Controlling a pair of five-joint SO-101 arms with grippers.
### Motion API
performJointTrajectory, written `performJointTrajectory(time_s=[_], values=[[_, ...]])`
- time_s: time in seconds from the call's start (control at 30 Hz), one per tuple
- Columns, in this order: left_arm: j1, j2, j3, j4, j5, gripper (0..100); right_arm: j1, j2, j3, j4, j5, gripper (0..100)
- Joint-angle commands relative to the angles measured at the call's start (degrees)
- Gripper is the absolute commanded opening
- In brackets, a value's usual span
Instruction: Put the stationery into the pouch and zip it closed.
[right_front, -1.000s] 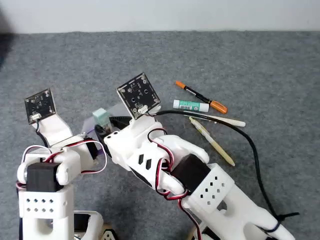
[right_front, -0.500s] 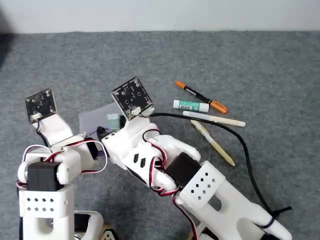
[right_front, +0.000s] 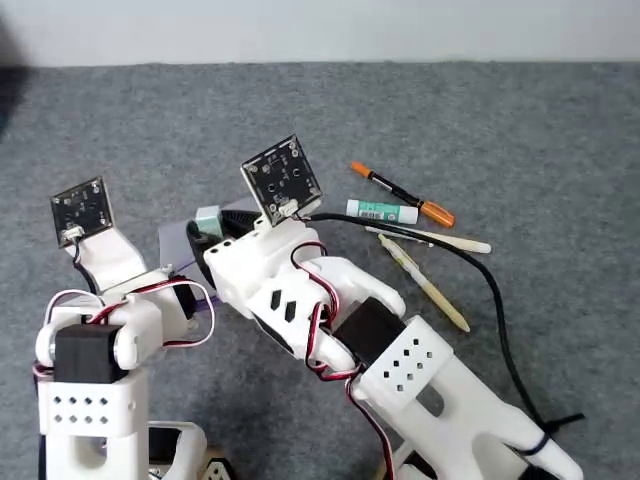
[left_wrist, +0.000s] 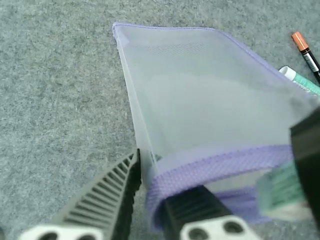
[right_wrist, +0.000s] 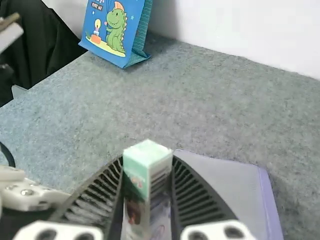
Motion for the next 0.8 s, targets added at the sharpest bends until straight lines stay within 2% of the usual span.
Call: performJointTrajectory(time_s=[0.0, 0.17, 0.3, 0.63, 0.77], values=[[0.0, 0.0, -2.1, 0.6, 0.5, 1, 1.1, -1.2, -0.4, -1.0, -0.4, 0.8], [-0.2, 0.4, -9.3, 5.5, 0.5, 1, 0.9, -4.7, -0.5, -1.4, 2.4, 0.8], [-0.2, 6.0, -14.2, 9.2, 0.6, 1, 0.9, -7.2, -0.5, -1.5, 4.0, 0.8], [0.2, 20.0, -24.0, 9.3, 3.3, 1, 1.0, -7.3, -0.5, -2.1, 3.9, 0.8], [0.2, 21.5, -24.1, 9.2, 3.3, 1, 1.2, -4.9, -0.4, -9.0, 4.0, 0.8]])
